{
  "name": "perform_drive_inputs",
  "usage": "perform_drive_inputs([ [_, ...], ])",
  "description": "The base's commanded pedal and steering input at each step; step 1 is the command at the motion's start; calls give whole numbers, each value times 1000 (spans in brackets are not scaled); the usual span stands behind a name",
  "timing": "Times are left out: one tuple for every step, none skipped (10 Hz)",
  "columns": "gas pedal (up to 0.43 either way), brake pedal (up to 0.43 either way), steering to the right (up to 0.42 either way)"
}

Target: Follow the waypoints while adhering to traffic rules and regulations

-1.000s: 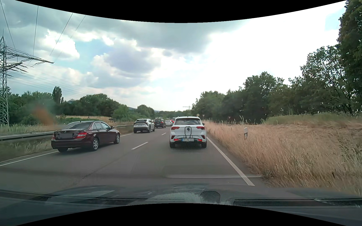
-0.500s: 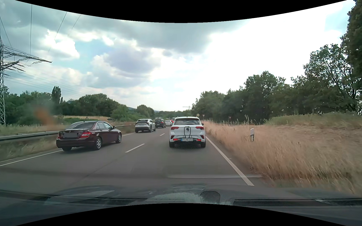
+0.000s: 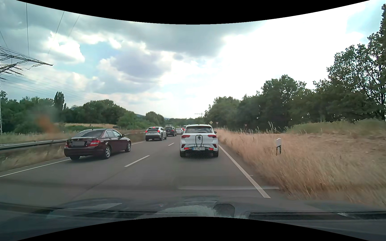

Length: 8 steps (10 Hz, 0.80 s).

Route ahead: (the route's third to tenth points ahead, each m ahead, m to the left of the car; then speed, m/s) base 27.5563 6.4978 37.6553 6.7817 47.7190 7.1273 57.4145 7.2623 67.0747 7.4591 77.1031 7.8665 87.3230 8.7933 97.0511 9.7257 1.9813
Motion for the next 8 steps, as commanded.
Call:
perform_drive_inputs([
  [0, 0, -9],
  [0, 0, -20],
  [0, 0, -21],
  [0, 0, -22],
  [0, 0, -22],
  [0, 0, -22],
  [0, 0, -22],
  [0, 0, -22],
])
